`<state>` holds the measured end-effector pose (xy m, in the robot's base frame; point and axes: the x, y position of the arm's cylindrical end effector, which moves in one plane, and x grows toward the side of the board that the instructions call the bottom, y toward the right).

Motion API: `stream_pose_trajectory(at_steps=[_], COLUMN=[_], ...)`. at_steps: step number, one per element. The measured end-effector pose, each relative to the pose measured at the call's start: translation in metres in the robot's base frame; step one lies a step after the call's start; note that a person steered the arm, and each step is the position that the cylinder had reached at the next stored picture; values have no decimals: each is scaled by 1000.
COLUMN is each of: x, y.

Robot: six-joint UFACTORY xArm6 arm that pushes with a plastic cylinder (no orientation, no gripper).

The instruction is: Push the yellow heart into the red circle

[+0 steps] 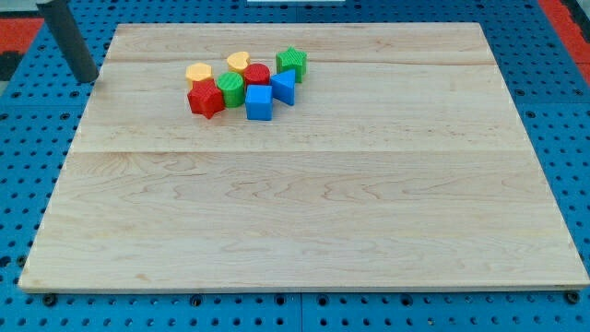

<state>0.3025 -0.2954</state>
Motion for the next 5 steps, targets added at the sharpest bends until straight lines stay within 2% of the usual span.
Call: stream_pose_trajectory(at_steps=[1,2,4,5], x=[-14,-52,5,4], y=[37,101,250,259])
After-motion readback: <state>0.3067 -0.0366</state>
